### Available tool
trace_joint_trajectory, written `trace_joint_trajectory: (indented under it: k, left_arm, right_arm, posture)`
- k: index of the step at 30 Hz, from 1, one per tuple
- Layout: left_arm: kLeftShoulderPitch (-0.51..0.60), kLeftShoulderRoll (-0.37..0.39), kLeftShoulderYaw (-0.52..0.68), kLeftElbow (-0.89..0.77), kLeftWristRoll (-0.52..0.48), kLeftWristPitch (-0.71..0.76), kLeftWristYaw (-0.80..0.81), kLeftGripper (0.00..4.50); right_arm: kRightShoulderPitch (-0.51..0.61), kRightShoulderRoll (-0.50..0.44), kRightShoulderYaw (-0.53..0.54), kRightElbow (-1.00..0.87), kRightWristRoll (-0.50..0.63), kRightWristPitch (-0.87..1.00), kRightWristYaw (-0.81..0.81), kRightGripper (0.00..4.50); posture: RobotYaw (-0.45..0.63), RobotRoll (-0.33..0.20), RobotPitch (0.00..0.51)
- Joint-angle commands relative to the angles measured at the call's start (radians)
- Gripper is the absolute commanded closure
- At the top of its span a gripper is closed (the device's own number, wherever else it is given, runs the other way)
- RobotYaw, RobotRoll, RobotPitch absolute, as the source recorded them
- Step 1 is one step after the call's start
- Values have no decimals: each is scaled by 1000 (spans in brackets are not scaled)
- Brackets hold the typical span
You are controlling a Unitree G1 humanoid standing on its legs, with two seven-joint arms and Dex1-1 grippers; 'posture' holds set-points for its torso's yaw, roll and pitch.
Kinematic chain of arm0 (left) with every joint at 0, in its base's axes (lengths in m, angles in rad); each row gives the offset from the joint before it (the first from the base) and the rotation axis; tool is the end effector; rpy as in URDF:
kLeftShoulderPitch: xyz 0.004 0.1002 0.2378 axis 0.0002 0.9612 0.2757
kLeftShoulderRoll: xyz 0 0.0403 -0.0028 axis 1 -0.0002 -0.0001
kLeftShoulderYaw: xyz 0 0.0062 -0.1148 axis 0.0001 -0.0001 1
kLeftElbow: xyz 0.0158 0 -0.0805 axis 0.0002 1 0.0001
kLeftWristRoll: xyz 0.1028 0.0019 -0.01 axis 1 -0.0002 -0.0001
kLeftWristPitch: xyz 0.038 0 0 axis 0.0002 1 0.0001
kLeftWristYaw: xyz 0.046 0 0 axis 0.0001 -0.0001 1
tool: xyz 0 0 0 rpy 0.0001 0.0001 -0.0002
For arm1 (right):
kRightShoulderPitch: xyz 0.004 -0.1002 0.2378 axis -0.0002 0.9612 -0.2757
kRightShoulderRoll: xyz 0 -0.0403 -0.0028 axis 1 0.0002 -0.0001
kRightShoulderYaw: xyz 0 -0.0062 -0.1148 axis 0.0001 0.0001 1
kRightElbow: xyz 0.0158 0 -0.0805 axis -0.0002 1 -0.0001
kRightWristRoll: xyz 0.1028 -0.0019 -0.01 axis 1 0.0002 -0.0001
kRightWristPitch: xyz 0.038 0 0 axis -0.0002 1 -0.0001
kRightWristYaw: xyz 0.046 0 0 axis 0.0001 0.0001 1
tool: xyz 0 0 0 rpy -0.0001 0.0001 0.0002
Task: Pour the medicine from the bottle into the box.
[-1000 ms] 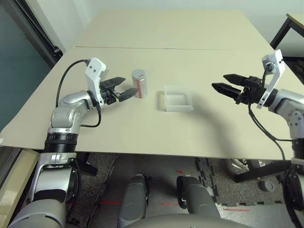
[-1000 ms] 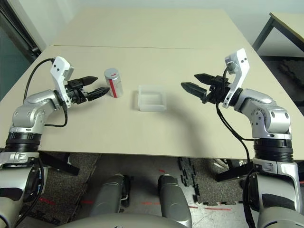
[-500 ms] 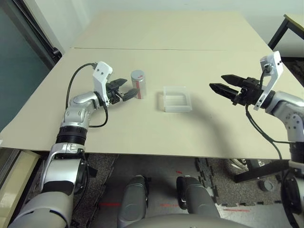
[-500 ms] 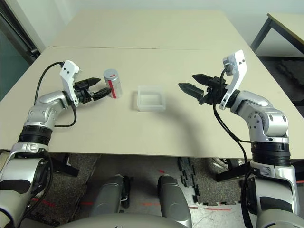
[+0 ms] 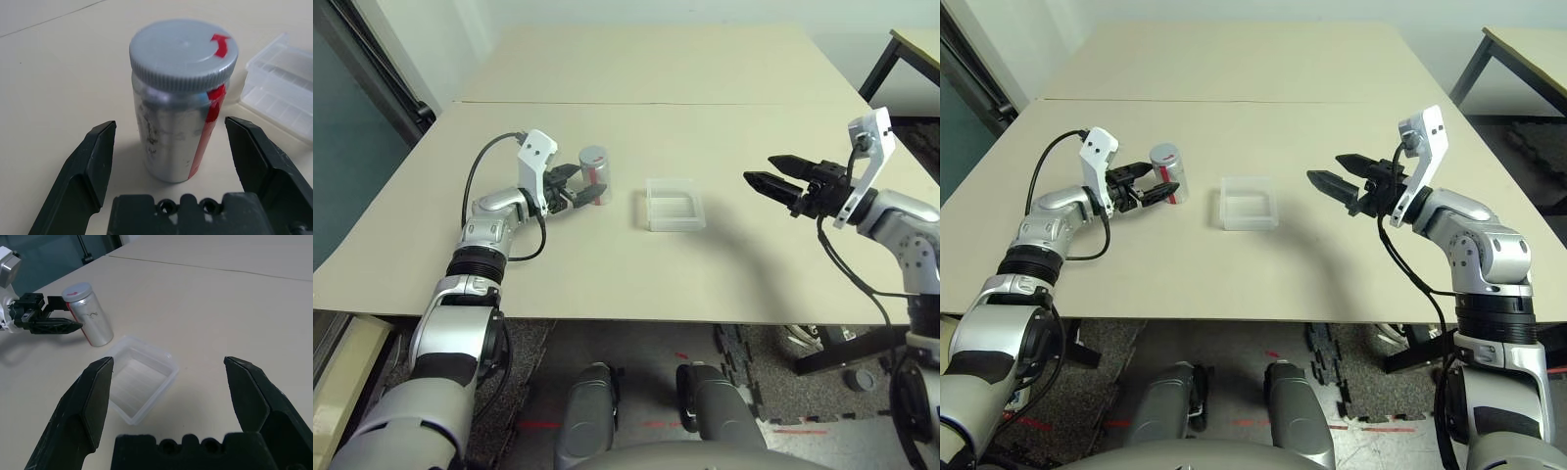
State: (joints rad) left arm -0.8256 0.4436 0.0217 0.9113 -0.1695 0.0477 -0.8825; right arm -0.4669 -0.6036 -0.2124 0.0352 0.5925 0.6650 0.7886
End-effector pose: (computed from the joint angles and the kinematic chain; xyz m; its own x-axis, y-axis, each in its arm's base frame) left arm 0.3487 0.2440 0.1189 0.7384 -0.6418 -0.2070 0.6649 0.7441 0.0648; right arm 0.2756 -0.2707 0.1657 0.7343 0.6770 -0.0499 -0.6670 0.7333 0.1317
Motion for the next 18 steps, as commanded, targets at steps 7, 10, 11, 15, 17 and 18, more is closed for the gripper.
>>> trace_joint_trajectory:
  k: [7,10,11,15,17,18]
  left_arm:
    - [-45,-32,-4,100,45,-58,13,39]
    - [-55,-40,-4,120,54,-73,18,39]
    - [-59,-44,-5,129,59,-77,20,39]
    - [-72,-54,-5,159,72,-93,24,39]
    - [-77,-56,-5,169,77,-99,25,39]
    - [-79,-57,-5,174,78,-101,27,39]
  right_arm:
    - [9,4,-16,-25,15,-4,-7,0]
    - [10,5,-14,-27,17,-3,-7,0]
    - [13,4,-15,-29,18,-3,-6,0]
    - [16,2,-14,-33,21,0,-4,0]
    - [17,2,-13,-36,22,2,-5,0]
    - [18,1,-12,-37,23,3,-2,0]
  posture:
    - [-46,0,89]
    - [-49,0,91]
    - [-52,0,90]
    - [-57,0,91]
    - [-59,0,90]
    - [-59,0,90]
